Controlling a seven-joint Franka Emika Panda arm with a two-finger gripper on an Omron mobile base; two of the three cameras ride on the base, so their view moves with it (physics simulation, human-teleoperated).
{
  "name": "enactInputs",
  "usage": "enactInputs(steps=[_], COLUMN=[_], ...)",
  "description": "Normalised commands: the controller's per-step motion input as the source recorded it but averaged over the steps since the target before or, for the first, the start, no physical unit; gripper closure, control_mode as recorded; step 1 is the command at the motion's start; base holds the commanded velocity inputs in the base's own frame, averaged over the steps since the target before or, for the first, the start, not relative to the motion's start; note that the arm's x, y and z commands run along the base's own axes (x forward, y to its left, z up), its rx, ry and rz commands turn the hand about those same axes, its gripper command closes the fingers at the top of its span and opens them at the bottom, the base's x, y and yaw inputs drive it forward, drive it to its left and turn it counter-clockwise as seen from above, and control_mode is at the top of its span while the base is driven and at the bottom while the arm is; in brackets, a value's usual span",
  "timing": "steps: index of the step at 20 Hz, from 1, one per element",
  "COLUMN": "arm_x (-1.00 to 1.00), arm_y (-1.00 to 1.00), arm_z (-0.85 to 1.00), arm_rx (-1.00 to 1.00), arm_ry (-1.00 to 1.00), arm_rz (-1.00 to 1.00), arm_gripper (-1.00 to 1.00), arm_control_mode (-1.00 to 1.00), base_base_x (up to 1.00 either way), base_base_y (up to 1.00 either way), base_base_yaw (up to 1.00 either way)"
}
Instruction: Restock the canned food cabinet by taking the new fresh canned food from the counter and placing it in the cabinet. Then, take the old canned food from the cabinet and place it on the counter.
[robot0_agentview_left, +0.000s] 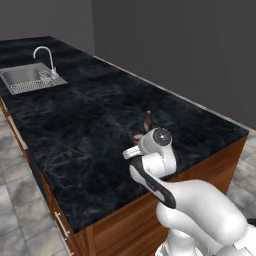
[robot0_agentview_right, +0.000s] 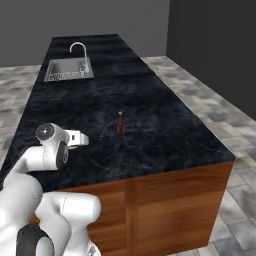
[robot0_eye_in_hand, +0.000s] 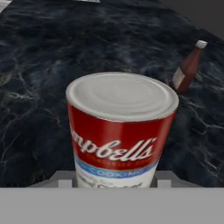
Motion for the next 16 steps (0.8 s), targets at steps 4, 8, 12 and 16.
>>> enactInputs(steps=[4,8,12,16], arm_x=[0.19,0.23,0.37,0.60], arm_y=[0.00,0.00,0.00,0.00], arm_z=[-0.30,-0.42,-0.37,-0.13], arm_rx=[0.00,0.00,0.00,0.00], arm_ry=[-0.04,-0.09,-0.10,-0.06], arm_rz=[0.00,0.00,0.00,0.00], arm_gripper=[1.00,1.00,1.00,1.00], arm_control_mode=[-1.00,-1.00,-1.00,-1.00], base_base_x=[0.00,0.00,0.00,0.00], base_base_y=[0.00,0.00,0.00,0.00], base_base_yaw=[0.00,0.00,0.00,0.00])
